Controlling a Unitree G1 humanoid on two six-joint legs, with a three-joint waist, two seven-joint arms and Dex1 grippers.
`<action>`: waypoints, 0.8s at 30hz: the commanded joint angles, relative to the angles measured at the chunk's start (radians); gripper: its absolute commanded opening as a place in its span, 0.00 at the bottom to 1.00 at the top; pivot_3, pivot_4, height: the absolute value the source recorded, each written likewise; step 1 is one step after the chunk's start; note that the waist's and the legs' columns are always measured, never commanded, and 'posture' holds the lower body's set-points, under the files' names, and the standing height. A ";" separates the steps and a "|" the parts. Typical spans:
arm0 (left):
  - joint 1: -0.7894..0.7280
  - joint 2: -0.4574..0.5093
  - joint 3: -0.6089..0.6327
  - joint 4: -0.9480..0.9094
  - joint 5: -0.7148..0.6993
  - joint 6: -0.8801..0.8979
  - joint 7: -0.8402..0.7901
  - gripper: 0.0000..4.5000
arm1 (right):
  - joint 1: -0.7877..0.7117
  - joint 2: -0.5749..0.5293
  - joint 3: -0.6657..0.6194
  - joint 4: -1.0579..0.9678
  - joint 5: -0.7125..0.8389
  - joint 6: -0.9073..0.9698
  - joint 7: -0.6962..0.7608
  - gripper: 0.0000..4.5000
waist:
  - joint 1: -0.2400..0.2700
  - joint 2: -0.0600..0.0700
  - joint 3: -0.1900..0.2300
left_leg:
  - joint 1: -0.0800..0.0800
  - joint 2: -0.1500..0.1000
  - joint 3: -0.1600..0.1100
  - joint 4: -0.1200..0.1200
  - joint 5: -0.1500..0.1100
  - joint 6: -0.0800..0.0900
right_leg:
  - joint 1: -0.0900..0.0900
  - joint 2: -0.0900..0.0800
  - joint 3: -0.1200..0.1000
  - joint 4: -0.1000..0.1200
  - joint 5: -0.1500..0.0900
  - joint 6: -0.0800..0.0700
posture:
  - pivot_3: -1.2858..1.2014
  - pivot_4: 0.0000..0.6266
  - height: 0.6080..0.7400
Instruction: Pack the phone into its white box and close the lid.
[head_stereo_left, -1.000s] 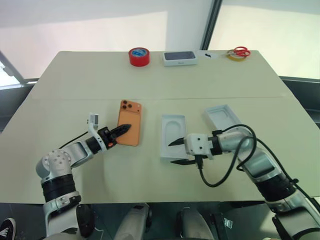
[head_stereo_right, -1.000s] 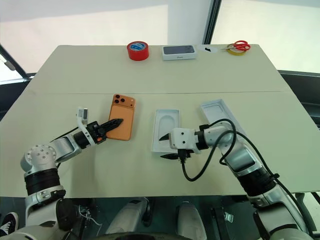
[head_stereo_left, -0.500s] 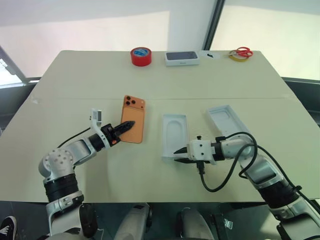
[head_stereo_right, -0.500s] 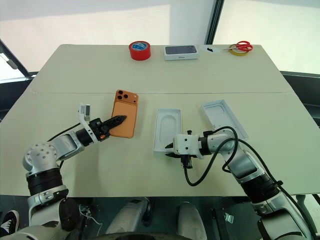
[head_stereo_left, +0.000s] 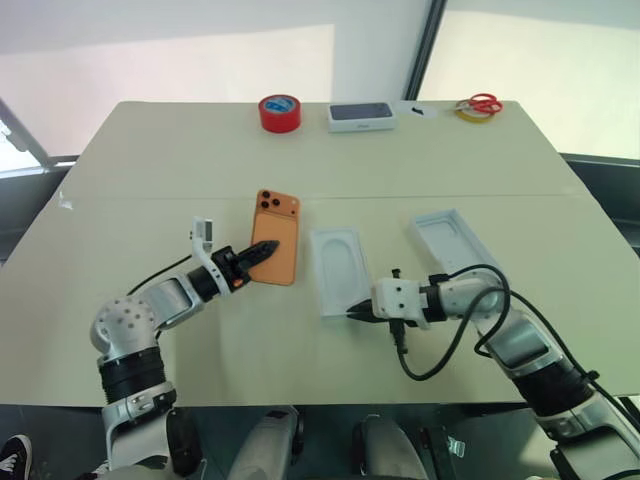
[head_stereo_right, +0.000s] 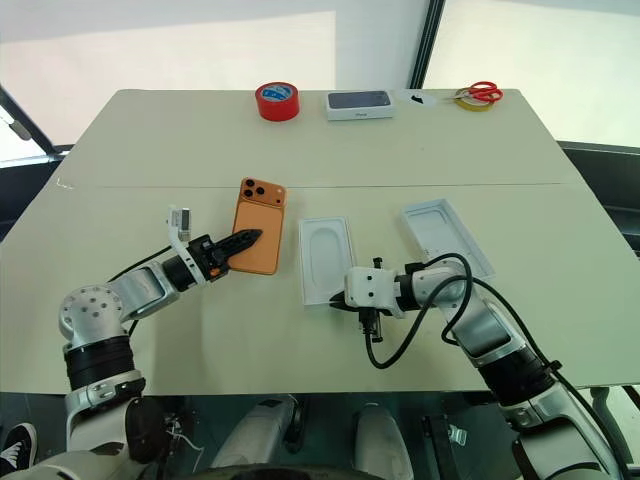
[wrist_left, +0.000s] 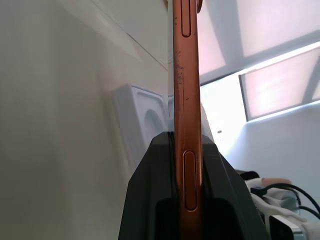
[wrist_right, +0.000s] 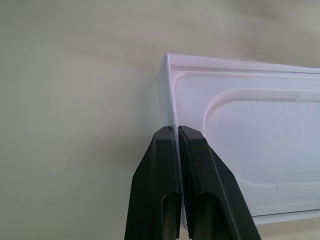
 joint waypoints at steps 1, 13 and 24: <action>-0.046 0.000 0.024 -0.037 -0.065 -0.034 0.026 0.00 | -0.054 0.030 0.010 0.016 -0.020 -0.012 -0.029 0.00 | 0.000 0.000 0.000 | 0.000 0.000 0.000 0.000 0.000 0.000 | 0.000 0.000 0.000 0.000 0.000 0.000 | 0.52 0.24 1.00; -0.056 -0.073 -0.015 -0.004 -0.085 -0.089 0.098 0.00 | -0.124 0.115 -0.026 0.003 0.084 0.101 -0.031 0.54 | 0.002 0.000 0.000 | 0.000 -0.001 0.000 0.001 0.000 0.000 | 0.000 0.000 0.000 0.001 0.000 0.000 | 0.52 0.24 1.00; -0.042 -0.145 -0.087 0.035 -0.057 -0.131 0.114 0.00 | -0.113 -0.065 -0.221 0.133 0.166 0.077 -0.009 0.87 | 0.010 -0.001 0.001 | -0.001 -0.001 0.000 0.002 0.000 0.001 | 0.001 0.000 0.000 0.000 0.000 0.000 | 0.52 0.24 1.00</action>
